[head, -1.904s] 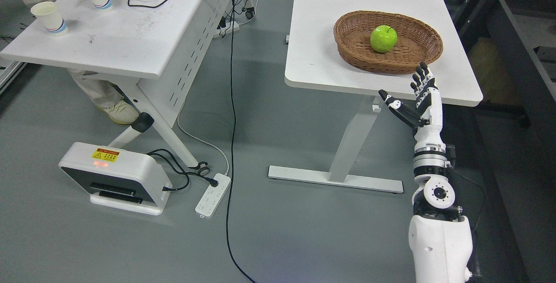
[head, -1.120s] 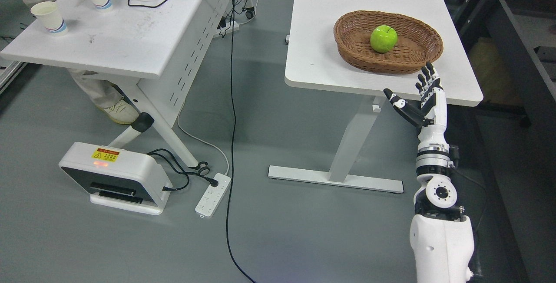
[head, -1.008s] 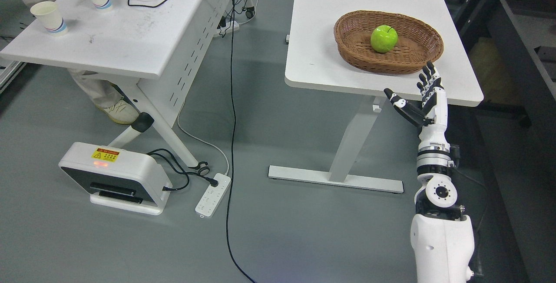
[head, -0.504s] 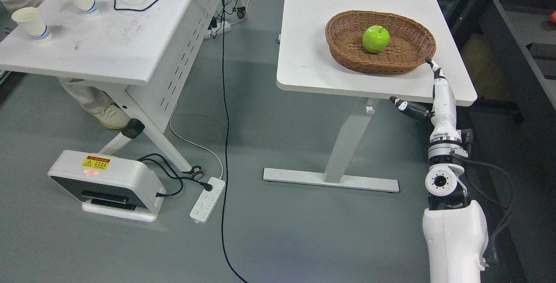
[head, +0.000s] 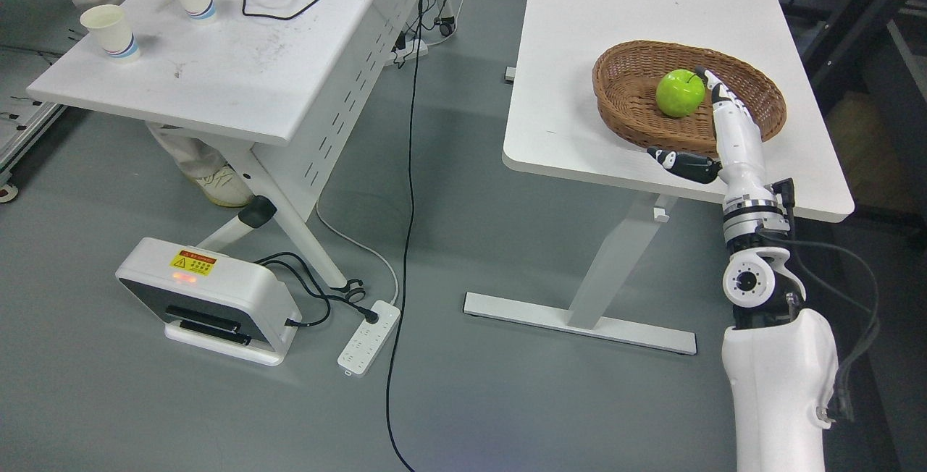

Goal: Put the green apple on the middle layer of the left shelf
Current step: 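Lower the right hand around the green apple and close the fingers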

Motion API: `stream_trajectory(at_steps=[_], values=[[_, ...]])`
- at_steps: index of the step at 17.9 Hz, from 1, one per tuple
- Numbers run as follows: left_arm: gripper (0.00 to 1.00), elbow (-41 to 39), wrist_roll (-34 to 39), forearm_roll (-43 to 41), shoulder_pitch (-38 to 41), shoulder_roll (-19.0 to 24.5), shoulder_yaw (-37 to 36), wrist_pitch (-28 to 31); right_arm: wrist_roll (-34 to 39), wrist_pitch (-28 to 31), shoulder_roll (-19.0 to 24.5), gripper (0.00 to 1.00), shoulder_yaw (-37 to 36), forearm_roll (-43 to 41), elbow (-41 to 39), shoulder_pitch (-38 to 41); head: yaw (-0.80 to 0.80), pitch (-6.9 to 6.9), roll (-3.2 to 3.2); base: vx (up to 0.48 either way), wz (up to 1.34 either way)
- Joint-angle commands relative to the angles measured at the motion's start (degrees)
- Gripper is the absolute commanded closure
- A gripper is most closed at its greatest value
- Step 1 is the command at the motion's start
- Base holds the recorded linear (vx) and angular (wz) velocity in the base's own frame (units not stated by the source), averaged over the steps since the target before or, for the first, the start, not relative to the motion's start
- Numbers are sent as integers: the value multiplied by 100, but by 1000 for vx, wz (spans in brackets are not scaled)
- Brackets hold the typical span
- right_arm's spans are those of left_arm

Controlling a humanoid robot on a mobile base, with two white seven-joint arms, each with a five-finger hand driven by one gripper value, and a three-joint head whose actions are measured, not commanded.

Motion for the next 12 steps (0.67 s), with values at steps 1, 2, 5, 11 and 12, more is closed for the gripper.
stream_trajectory(at_steps=[1, 2, 5, 11, 12], values=[[0, 0, 4, 0, 0, 100, 0, -1, 55, 26, 30, 0, 143, 56, 99, -292, 0, 0, 0, 79, 114], [0, 0, 4, 0, 0, 100, 0, -1, 55, 52, 30, 1, 143, 56, 178, -292, 0, 0, 0, 90, 81], [0, 0, 4, 0, 0, 100, 0, -1, 37, 463, -23, 1, 108, 56, 512, -441, 0, 0, 0, 101, 30], [0, 0, 4, 0, 0, 100, 0, -1, 19, 1010, -32, 3, 126, 39, 601, -432, 0, 0, 0, 134, -103], [0, 0, 4, 0, 0, 100, 0, -1, 28, 1106, -32, 3, 143, 39, 601, -415, 0, 0, 0, 168, -105]])
